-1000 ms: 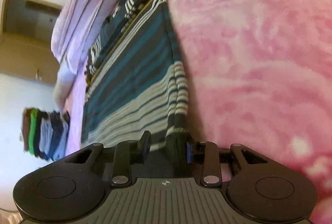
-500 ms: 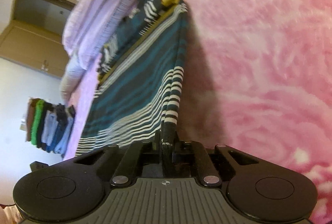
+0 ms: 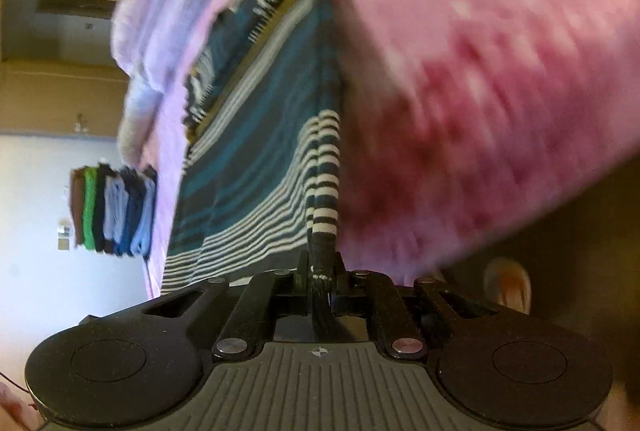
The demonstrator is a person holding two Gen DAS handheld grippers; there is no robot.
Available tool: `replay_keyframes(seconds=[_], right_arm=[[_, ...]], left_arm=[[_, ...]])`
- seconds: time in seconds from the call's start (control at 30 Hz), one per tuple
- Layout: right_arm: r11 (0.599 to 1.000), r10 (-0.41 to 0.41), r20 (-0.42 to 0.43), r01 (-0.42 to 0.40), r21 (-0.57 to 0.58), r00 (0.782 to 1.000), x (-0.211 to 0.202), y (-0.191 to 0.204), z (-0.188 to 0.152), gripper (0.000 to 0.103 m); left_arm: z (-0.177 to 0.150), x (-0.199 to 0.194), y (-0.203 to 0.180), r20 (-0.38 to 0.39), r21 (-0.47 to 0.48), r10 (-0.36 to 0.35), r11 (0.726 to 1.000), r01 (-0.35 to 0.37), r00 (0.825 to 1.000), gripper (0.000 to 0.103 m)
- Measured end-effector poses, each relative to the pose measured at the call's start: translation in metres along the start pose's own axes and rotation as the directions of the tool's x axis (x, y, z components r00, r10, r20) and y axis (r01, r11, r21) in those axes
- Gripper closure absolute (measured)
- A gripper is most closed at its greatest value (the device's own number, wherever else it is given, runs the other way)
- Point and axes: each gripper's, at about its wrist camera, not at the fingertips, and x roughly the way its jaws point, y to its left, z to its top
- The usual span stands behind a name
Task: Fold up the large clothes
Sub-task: 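Lift the hem and fold it toward the collar with both grippers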
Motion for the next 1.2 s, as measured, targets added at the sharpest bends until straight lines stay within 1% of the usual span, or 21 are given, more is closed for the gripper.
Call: replay_keyframes(seconds=[0.07, 0.13, 0.23, 0.33, 0.4, 0.47, 0.57, 0.6, 0.67, 0.73, 0.77, 0.8, 0.83, 0.87, 0.9, 0.97, 1.07, 1.13, 1.2], right_arm=[[1.000, -0.008, -0.013, 0.008, 0.030, 1.000, -0.006, -0.001, -0.011, 0.100], [0.999, 0.016, -0.014, -0.015, 0.046, 1.000, -0.009, 0.003, -0.007, 0.100], [0.999, 0.050, -0.007, -0.049, 0.008, 0.999, -0.016, 0.022, 0.012, 0.099], [0.996, 0.090, 0.033, -0.089, -0.024, 0.995, -0.023, 0.046, 0.036, 0.099], [0.991, 0.126, 0.077, -0.122, -0.060, 0.989, -0.029, 0.068, 0.062, 0.099], [0.985, 0.161, 0.128, -0.150, -0.090, 0.979, -0.032, 0.090, 0.095, 0.099], [0.980, 0.179, 0.199, -0.155, -0.129, 0.964, -0.028, 0.119, 0.149, 0.099], [0.980, 0.175, 0.226, -0.149, -0.130, 0.958, -0.023, 0.128, 0.166, 0.099], [0.986, 0.156, 0.282, -0.131, -0.107, 0.947, -0.012, 0.143, 0.207, 0.099], [0.991, 0.123, 0.330, -0.101, -0.083, 0.936, -0.002, 0.147, 0.241, 0.098], [0.996, 0.081, 0.363, -0.064, -0.058, 0.928, 0.007, 0.151, 0.259, 0.093], [1.000, 0.028, 0.395, -0.020, -0.024, 0.918, 0.013, 0.154, 0.271, 0.079], [1.000, -0.023, 0.422, 0.027, -0.003, 0.906, 0.020, 0.156, 0.280, 0.070], [0.998, -0.051, 0.447, 0.056, 0.002, 0.893, 0.024, 0.158, 0.286, 0.062], [0.997, -0.061, 0.457, 0.072, -0.008, 0.888, 0.028, 0.159, 0.288, 0.062], [0.989, -0.106, 0.454, 0.141, -0.043, 0.885, 0.037, 0.158, 0.285, 0.062], [0.966, -0.193, 0.426, 0.247, -0.073, 0.884, 0.054, 0.144, 0.269, 0.062], [0.948, -0.257, 0.411, 0.312, -0.069, 0.875, 0.070, 0.138, 0.261, 0.062], [0.929, -0.293, 0.404, 0.358, -0.093, 0.867, 0.080, 0.133, 0.256, 0.062]], left_arm=[[-0.014, -0.007, 0.001, 0.006, -0.049, 0.004, 0.999, -0.004, 1.000, 0.098], [-0.020, -0.015, -0.002, 0.028, -0.078, -0.002, 0.997, 0.004, 1.000, 0.098], [-0.008, -0.021, -0.013, 0.077, -0.074, -0.035, 0.996, 0.041, 0.996, 0.098], [0.018, -0.028, -0.025, 0.133, -0.065, -0.078, 0.994, 0.087, 0.988, 0.098], [0.042, -0.030, -0.035, 0.185, -0.062, -0.118, 0.989, 0.132, 0.976, 0.098], [0.072, -0.028, -0.045, 0.231, -0.045, -0.163, 0.983, 0.178, 0.959, 0.098], [0.129, -0.011, -0.058, 0.282, -0.025, -0.210, 0.974, 0.226, 0.936, 0.098], [0.155, 0.000, -0.061, 0.293, -0.030, -0.218, 0.971, 0.237, 0.931, 0.098], [0.196, 0.023, -0.063, 0.300, -0.061, -0.211, 0.969, 0.240, 0.930, 0.097], [0.242, 0.051, -0.063, 0.291, -0.107, -0.190, 0.967, 0.229, 0.938, 0.095], [0.264, 0.067, -0.063, 0.285, -0.111, -0.187, 0.968, 0.226, 0.940, 0.090], [0.281, 0.080, -0.062, 0.270, -0.119, -0.171, 0.971, 0.209, 0.947, 0.086], [0.298, 0.092, -0.061, 0.258, -0.133, -0.125, 0.977, 0.164, 0.958, 0.081], [0.310, 0.102, -0.060, 0.251, -0.124, -0.089, 0.985, 0.123, 0.964, 0.077], [0.321, 0.110, -0.059, 0.247, -0.096, -0.063, 0.991, 0.089, 0.967, 0.077], [0.333, 0.122, -0.055, 0.212, -0.059, -0.022, 0.998, 0.035, 0.977, 0.075], [0.331, 0.137, -0.052, 0.147, 0.042, 0.016, 0.999, -0.022, 0.989, 0.075], [0.325, 0.147, -0.057, 0.112, 0.144, 0.056, 0.987, -0.071, 0.992, 0.075], [0.321, 0.160, -0.067, 0.094, 0.248, 0.073, 0.964, -0.094, 0.993, 0.075]])
